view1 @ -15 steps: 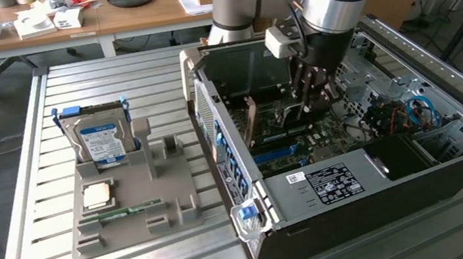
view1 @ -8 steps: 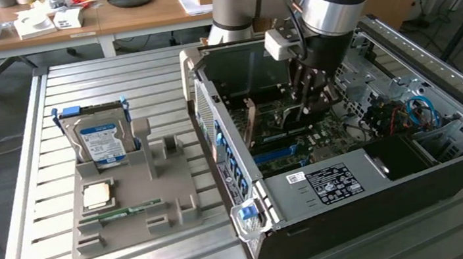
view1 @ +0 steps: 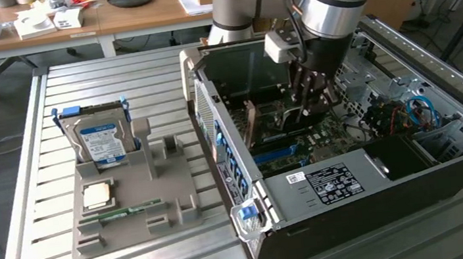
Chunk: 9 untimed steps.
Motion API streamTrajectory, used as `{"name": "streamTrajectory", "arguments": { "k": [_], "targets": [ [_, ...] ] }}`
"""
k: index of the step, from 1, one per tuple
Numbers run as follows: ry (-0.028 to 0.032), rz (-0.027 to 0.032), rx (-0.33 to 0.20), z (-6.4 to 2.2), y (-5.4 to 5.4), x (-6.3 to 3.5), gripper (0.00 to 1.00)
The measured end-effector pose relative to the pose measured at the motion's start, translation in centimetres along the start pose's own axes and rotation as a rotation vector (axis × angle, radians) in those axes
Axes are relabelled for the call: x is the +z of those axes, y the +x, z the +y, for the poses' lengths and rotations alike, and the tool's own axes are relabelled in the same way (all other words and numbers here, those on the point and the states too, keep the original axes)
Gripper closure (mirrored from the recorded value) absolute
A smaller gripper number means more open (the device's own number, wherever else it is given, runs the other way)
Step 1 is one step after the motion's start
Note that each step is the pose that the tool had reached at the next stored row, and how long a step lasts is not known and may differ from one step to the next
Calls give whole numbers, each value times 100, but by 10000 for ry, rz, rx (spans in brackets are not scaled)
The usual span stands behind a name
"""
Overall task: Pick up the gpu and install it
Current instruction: 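Insert the gpu into the slot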
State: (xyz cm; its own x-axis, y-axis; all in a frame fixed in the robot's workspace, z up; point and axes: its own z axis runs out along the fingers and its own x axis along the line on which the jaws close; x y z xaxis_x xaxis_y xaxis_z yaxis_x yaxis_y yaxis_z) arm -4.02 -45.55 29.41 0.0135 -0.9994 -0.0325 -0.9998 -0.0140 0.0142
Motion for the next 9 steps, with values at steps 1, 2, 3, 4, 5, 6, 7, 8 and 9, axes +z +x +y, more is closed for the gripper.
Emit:
{"name": "streamTrajectory", "arguments": {
  "k": [1, 2, 3, 4, 5, 6, 7, 8, 9],
  "targets": [
    [0, -1, 2, 1, 1, 4, 74],
    [1, -1, 6, 3, 2, 8, 74],
    [0, 0, 11, 6, 2, 10, 74],
    [0, 1, 13, 8, 3, 13, 74],
    [0, 1, 15, 11, 3, 15, 74],
    [0, 0, 19, 14, 3, 17, 74],
    [1, -1, 23, 16, 4, 20, 74],
    [2, -2, 30, 18, 4, 24, 74],
    [1, -1, 37, 19, 5, 27, 74]
  ]
}}
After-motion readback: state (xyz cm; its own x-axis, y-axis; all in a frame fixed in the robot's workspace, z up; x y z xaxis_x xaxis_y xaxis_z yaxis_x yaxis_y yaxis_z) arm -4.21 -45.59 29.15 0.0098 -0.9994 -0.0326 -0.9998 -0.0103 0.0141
